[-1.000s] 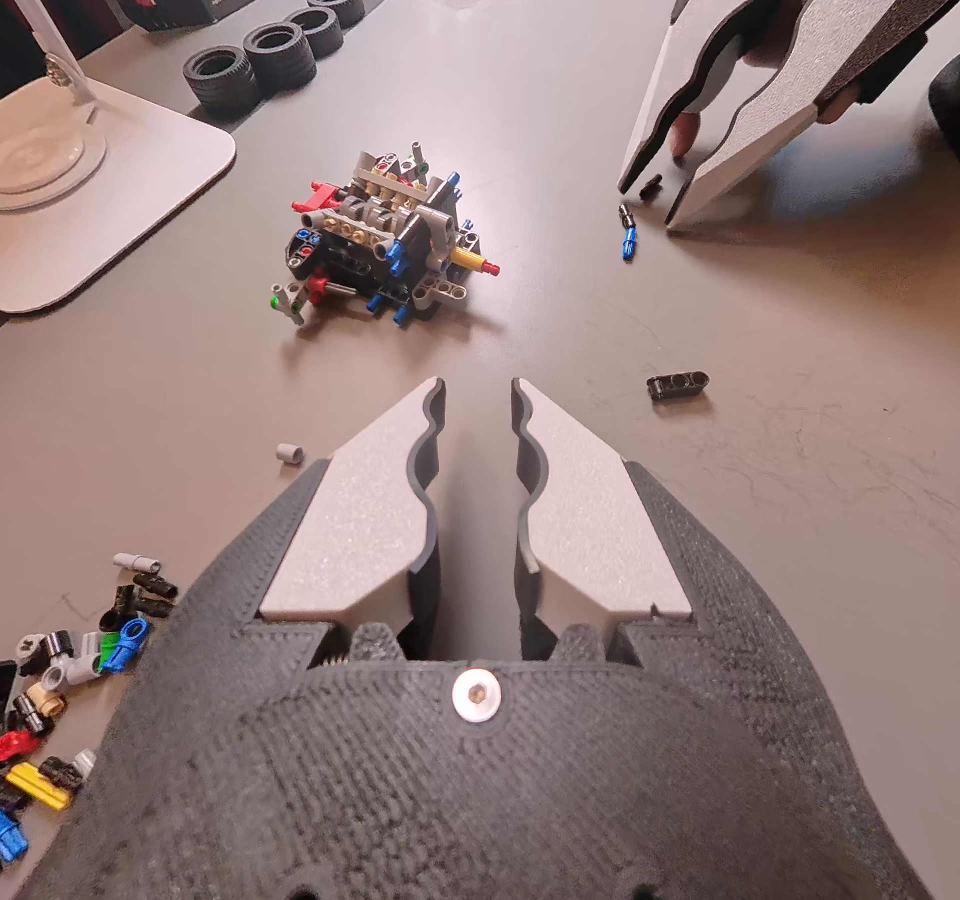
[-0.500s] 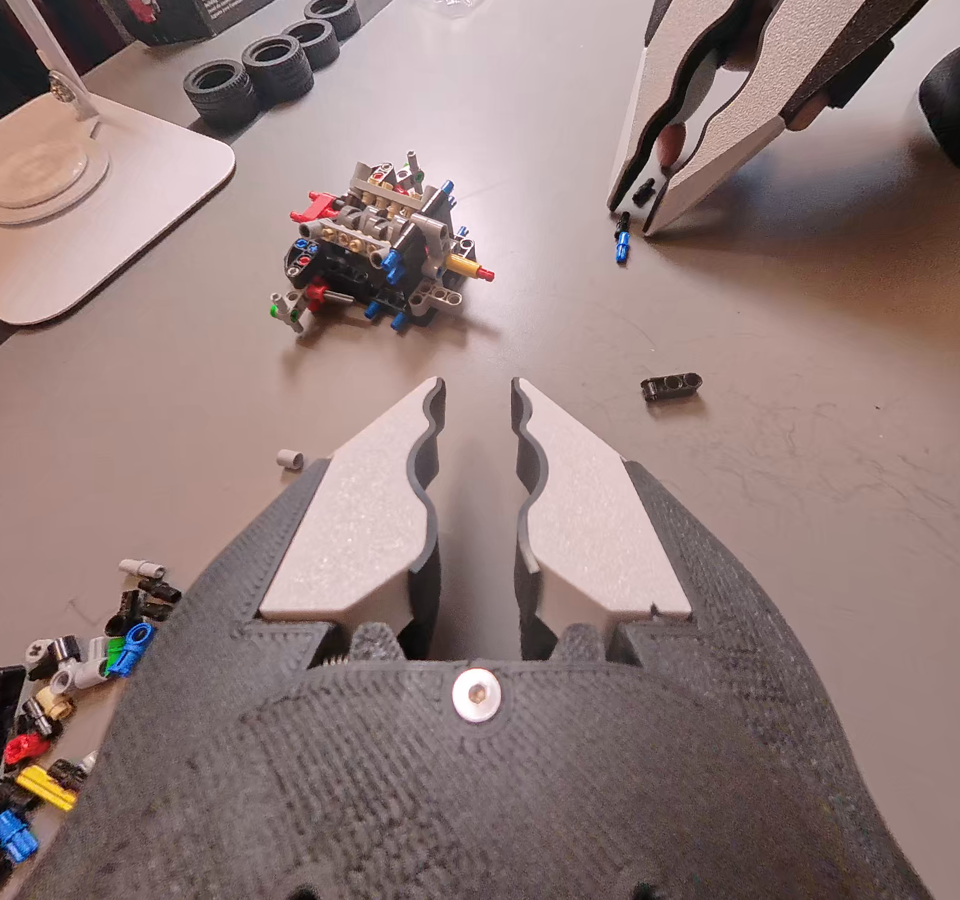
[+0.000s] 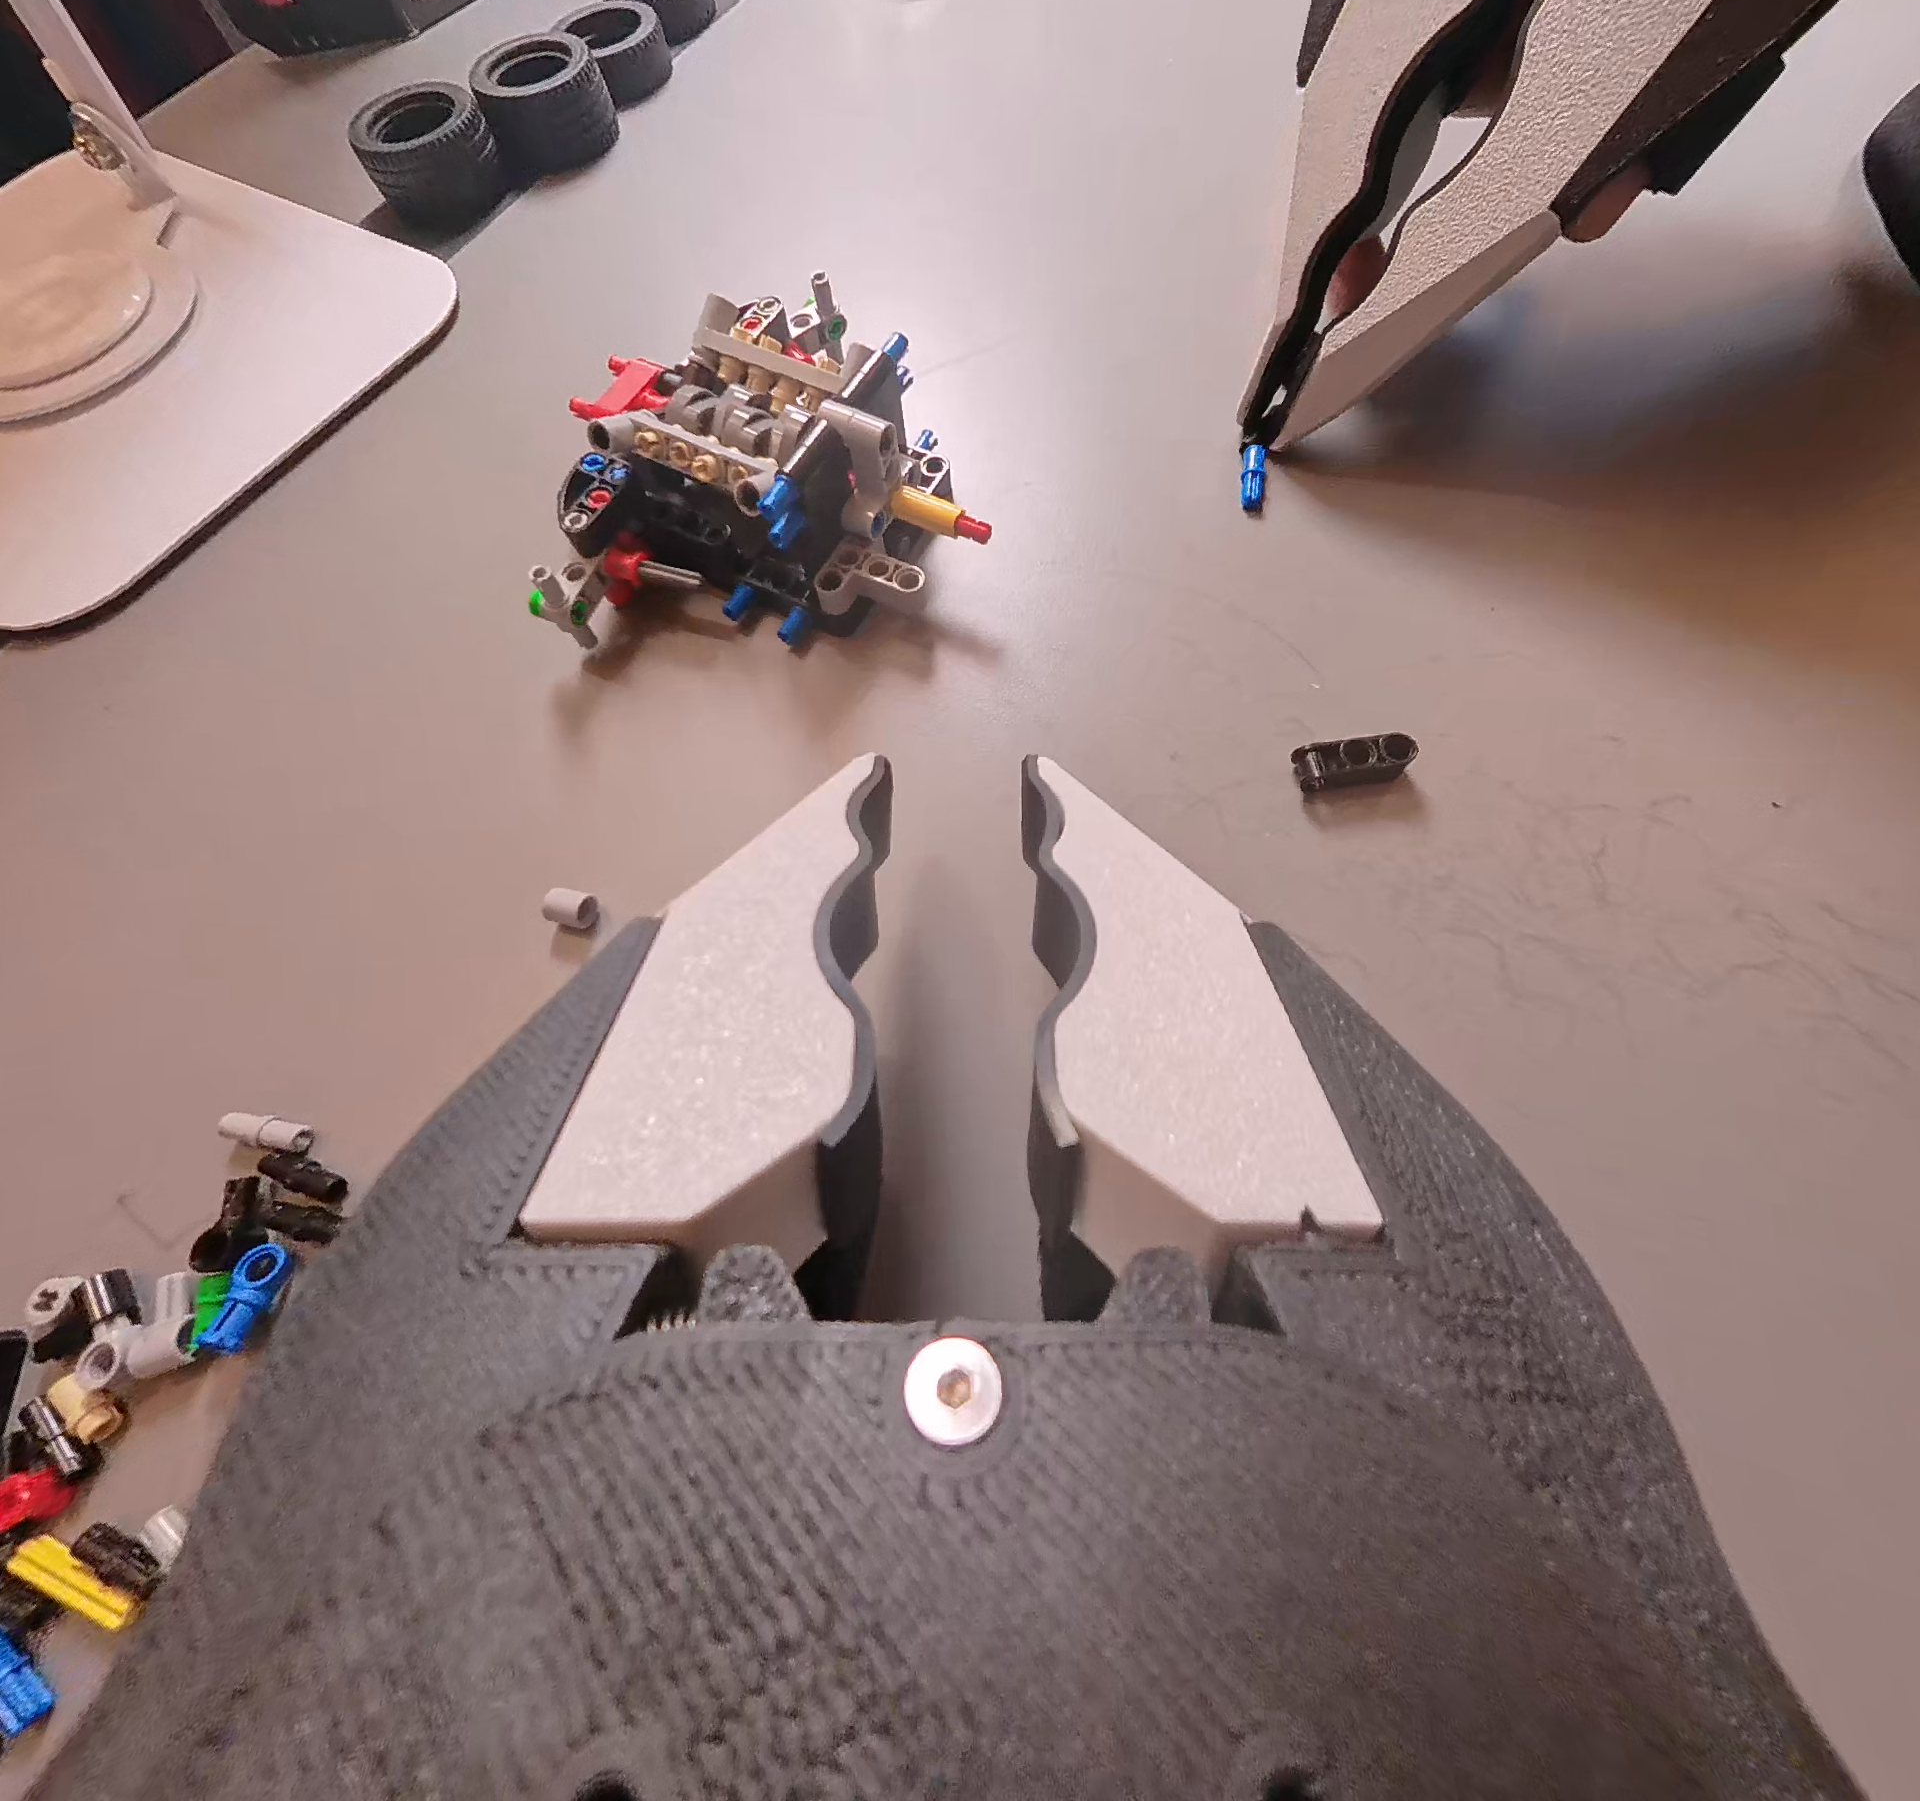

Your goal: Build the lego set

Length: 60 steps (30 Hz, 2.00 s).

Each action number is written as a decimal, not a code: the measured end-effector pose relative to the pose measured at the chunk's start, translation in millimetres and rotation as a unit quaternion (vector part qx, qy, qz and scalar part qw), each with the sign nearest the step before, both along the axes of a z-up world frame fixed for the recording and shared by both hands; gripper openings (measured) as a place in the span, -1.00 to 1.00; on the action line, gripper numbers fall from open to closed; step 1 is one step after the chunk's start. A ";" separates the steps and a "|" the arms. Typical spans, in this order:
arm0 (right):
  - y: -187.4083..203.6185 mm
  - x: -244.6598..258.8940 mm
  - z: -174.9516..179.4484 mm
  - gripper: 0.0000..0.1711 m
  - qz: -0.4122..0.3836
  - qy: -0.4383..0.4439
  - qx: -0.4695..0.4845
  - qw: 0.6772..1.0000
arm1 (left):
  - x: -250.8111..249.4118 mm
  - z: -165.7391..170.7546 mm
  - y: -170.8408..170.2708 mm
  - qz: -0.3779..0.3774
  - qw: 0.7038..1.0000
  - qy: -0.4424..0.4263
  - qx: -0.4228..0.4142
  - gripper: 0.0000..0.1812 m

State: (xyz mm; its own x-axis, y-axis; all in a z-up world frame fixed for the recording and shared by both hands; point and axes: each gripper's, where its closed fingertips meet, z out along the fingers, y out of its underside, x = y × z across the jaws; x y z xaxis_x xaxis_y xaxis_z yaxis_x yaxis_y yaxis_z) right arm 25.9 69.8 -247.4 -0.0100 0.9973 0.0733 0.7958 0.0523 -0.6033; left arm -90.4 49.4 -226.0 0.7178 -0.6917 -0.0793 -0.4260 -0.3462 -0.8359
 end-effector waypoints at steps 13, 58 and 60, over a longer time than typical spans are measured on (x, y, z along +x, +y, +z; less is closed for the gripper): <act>-5.6 3.7 -0.1 -0.95 0.001 0.002 0.005 1.000 | 0.2 -1.8 -0.4 -0.001 1.000 0.002 -0.003 -0.74; -8.5 12.2 2.2 -0.95 -0.015 0.021 0.007 1.000 | 1.3 -2.6 -0.9 -0.005 1.000 0.004 -0.003 -0.75; -8.8 12.2 2.1 -0.95 -0.015 0.020 0.009 1.000 | 1.6 -2.1 -0.8 -0.006 1.000 0.004 0.000 -0.75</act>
